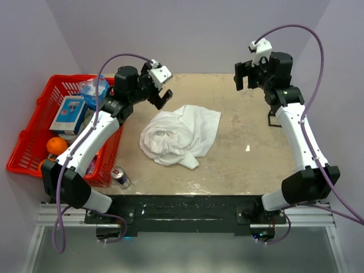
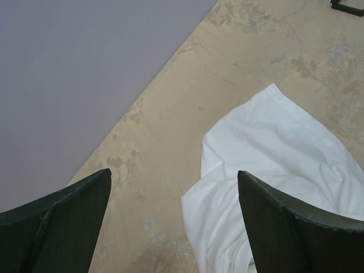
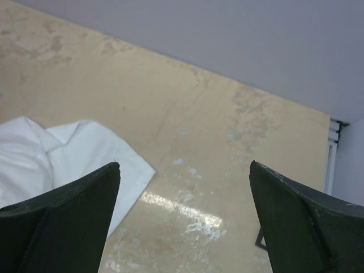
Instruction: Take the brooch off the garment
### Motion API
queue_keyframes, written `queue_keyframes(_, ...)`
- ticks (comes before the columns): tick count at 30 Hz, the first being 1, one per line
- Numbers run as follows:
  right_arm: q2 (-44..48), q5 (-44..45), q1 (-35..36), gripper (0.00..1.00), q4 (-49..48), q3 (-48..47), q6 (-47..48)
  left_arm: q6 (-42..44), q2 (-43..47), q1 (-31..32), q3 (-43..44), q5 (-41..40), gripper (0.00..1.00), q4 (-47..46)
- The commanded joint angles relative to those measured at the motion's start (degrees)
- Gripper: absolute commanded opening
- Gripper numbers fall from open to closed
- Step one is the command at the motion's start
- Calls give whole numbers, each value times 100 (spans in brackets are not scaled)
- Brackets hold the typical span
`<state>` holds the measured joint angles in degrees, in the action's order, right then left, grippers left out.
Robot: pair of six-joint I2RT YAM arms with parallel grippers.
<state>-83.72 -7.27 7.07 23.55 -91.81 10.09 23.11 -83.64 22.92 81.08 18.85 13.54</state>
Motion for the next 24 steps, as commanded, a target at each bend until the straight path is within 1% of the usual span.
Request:
queue_keyframes(1,67,-151,-4,99,141,31,-174,359,111,46,5,584,95,534)
queue_keyframes(2,32,-257,-13,99,193,14,-95,456,93,64,-22,654,93,666)
queue_keyframes(3,-73,-640,-13,99,481,-38,10,501,84,81,-48,707,90,815)
queue_keyframes(6,-293,-1442,-13,99,1096,-284,564,571,146,169,-267,830,86,896)
queue_keyframes(7,-311,-2053,-4,99,1247,-320,739,693,181,335,-355,848,85,931)
queue_keyframes(8,-294,-2364,-4,99,1422,-285,1262,921,233,493,-547,831,84,1018)
queue_keyframes(9,-233,-2532,31,99,1476,-198,1389,1462,260,677,-654,604,84,1210)
queue_keyframes(10,-15,-2551,49,99,1346,169,1408,1712,269,1036,-890,463,84,1308)
queue_keyframes(11,109,-2569,57,99,1215,407,1565,2001,269,1170,-1005,322,84,1370)
queue_keyframes(12,232,-2604,84,98,987,644,1741,2048,260,1249,-1093,147,84,1440)
queue_keyframes(13,495,-2622,110,97,880,1117,1977,2039,225,1294,-1225,110,84,1467)
queue_keyframes(14,593,-2500,145,98,749,1365,2423,1926,120,1286,-1269,49,84,1476)
queue_keyframes(16,673,-2245,303,98,388,1944,2822,1829,-55,1285,-1314,-232,82,1590)
queue_keyframes(17,577,-2079,321,97,318,2017,3023,1672,-230,1294,-1288,-346,81,1625)
queue_keyframes(19,297,-1981,312,92,325,1966,3087,1451,-337,1242,-1270,-557,80,1503)
queue_keyframes(20,-88,-1937,321,85,352,1887,3087,1224,-381,1215,-1261,-575,79,1424)
queue_keyframes(21,-266,-1936,321,80,413,1790,3104,1100,-408,1198,-1244,-645,79,1206)
queue_keyframes(23,-644,-1936,330,76,396,1544,3052,924,-557,1136,-1095,-707,79,1098)
queue_keyframes(24,-976,-1875,339,75,265,1491,3008,906,-644,1127,-1033,-821,79,1089)
